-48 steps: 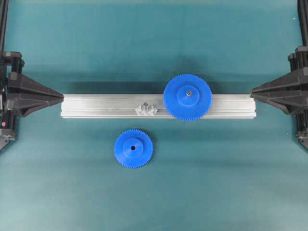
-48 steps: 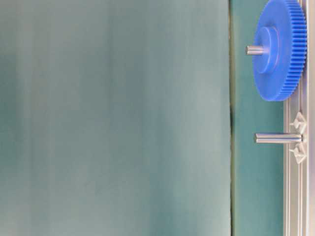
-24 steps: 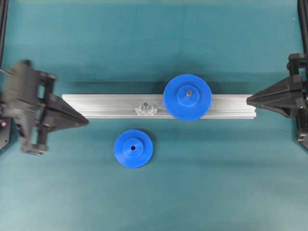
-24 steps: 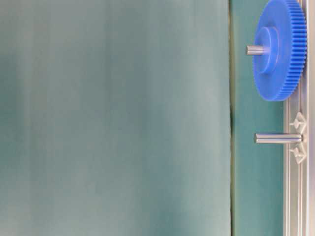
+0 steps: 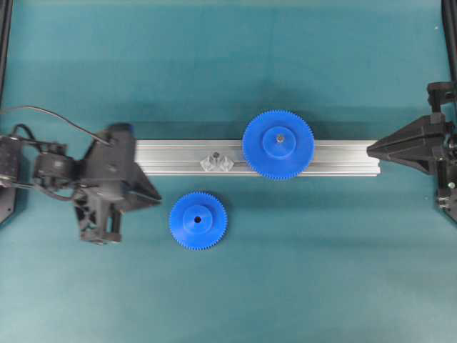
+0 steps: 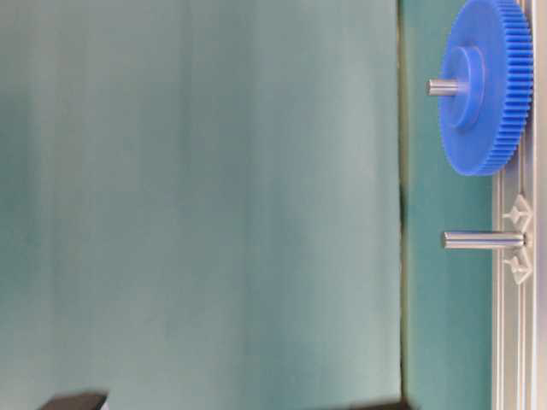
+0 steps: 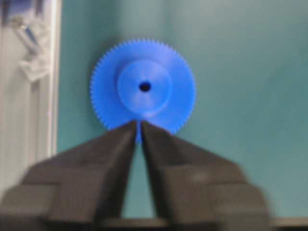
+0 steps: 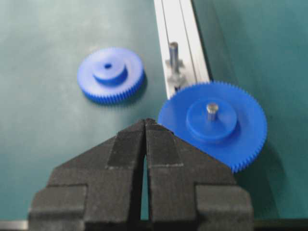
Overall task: Find the location of the shaft and insert the small gear.
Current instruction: 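Lower the left gripper over the small blue gear's hub, then close the left gripper on the small blue gear's hub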
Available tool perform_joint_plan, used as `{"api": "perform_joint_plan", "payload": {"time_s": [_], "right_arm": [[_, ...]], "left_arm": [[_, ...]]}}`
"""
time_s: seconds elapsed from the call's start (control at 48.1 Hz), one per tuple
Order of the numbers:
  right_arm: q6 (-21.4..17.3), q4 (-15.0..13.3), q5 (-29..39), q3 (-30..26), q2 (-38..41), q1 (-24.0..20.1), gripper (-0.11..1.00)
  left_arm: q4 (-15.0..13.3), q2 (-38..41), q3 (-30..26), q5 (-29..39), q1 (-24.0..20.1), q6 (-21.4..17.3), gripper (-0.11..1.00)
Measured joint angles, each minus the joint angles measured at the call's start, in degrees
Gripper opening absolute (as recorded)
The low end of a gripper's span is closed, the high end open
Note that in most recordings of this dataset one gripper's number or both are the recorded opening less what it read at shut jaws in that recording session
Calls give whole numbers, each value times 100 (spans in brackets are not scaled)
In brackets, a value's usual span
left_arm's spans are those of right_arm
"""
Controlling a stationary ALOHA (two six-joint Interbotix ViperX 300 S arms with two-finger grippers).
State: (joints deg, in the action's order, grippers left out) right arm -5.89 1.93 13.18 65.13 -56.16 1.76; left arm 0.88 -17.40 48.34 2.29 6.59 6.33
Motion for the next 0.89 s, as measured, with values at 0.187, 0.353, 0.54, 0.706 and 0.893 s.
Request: {"api": "perform_joint_plan", "payload": {"time_s": [0.187,0.353,0.54,0.706,0.893], "right_arm": [[0,0,237,0,0,9,2],[0,0,334,0,-9,18,2],[0,0,387,9,-53,9,2],[0,0,396,62,-141,18,2],[0,0,448,123,-272,26,2]], "left_arm": [[0,571,-387,97,26,44,93],[0,1195,-703,290,53,0,92],[0,1872,-1063,316,62,0,93],[0,2224,-1327,352,62,-26,93],[0,2382,-1441,598,62,-105,93]]}}
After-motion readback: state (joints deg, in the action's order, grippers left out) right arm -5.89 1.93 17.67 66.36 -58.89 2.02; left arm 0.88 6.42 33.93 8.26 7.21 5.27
